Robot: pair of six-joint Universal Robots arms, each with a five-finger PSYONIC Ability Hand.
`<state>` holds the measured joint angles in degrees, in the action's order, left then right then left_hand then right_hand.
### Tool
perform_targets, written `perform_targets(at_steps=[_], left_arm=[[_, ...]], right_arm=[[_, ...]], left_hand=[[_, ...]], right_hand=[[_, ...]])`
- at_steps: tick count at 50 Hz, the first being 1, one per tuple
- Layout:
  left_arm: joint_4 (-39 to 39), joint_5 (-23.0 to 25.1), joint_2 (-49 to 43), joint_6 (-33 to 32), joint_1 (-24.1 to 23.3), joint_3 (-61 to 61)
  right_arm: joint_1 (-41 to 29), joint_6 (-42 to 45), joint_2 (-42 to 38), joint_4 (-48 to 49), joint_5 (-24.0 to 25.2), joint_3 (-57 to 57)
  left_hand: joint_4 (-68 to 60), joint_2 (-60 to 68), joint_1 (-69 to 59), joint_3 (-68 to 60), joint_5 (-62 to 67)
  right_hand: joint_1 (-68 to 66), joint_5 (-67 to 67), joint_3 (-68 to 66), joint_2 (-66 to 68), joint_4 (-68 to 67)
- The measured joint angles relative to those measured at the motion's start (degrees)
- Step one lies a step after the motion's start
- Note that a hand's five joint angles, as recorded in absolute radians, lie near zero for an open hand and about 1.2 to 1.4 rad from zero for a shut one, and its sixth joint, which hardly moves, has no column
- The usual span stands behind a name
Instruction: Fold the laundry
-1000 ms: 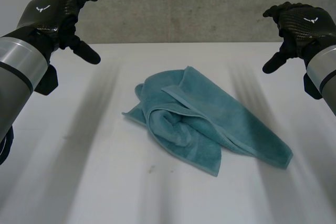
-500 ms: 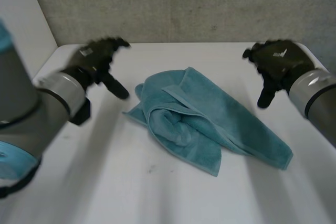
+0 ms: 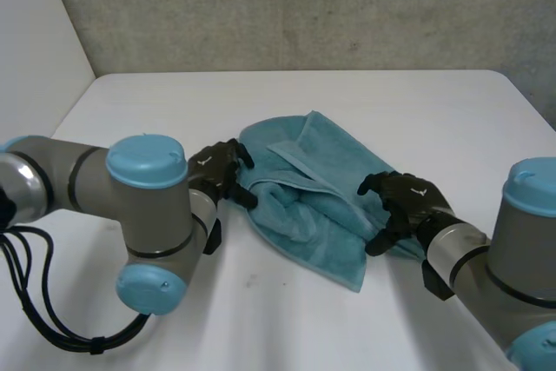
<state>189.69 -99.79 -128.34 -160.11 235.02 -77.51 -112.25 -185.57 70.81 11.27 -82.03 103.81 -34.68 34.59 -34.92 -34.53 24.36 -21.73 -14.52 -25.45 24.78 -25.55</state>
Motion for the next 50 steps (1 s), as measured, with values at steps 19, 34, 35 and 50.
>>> perform_targets(at_steps=[19, 34, 35, 50], left_arm=[[5.5, 0.4, 0.5, -6.6, 0.8, 3.7], [13.7, 8.1, 14.5, -25.2, 7.9, 11.2], [12.6, 9.4, 14.8, -25.8, 8.7, 10.7], [-1.3, 13.2, 10.3, -27.5, 10.7, -4.0]], right_arm=[[-0.3, 1.4, -9.6, 8.4, -4.1, -12.7], [-0.1, 12.1, 4.3, 10.2, -8.7, -29.6], [-0.2, 13.3, 4.9, 9.9, -8.4, -29.2], [-2.2, 19.7, -7.8, -2.8, -4.6, -21.4]], left_hand=[[-33.6, 33.6, -28.0, -33.7, 30.1], [-33.6, 33.7, -28.0, -33.9, 30.2], [-33.6, 33.7, -28.0, -33.9, 30.1], [-7.5, 7.0, -6.0, -8.0, 7.8]], right_hand=[[-34.3, -41.2, -42.0, 42.4, -42.5], [-34.3, -41.3, -42.0, 42.4, -42.7], [-34.3, -41.3, -42.0, 42.4, -42.7], [-34.3, -42.0, -42.0, 42.4, -42.7]])
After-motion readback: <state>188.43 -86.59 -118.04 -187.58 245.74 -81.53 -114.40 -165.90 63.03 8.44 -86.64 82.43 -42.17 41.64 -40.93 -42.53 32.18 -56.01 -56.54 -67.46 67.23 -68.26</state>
